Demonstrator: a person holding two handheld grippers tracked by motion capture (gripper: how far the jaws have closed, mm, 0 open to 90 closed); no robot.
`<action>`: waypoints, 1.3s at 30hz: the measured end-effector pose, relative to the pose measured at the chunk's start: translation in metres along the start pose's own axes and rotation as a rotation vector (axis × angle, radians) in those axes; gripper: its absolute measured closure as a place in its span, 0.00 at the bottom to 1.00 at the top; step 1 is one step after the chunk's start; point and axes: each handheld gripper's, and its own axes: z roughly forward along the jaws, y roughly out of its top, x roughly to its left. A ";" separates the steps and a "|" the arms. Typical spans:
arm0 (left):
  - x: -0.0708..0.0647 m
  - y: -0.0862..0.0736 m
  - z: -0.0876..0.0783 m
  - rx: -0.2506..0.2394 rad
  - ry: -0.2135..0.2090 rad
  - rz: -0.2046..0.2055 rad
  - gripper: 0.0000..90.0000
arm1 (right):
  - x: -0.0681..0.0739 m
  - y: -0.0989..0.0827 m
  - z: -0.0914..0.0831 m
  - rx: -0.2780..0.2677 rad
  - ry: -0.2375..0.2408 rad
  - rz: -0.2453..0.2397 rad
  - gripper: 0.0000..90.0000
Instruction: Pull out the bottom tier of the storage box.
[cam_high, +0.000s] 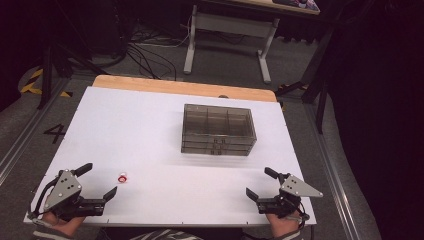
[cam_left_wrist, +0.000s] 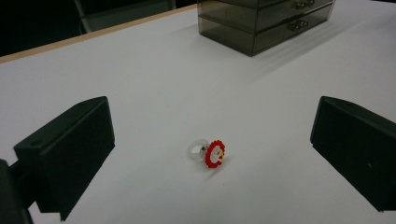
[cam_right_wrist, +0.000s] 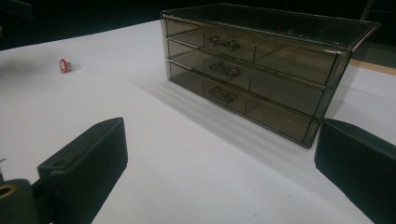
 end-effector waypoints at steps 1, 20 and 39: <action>0.000 0.000 0.000 0.000 0.000 0.000 0.00 | 0.000 0.000 0.000 0.001 -0.001 0.001 0.04; -0.001 0.001 0.001 0.009 -0.002 0.013 0.00 | -0.001 0.000 0.000 -0.001 -0.009 0.006 0.04; -0.001 0.001 0.001 0.009 0.000 0.004 0.01 | -0.001 0.003 0.003 0.005 -0.005 0.008 0.06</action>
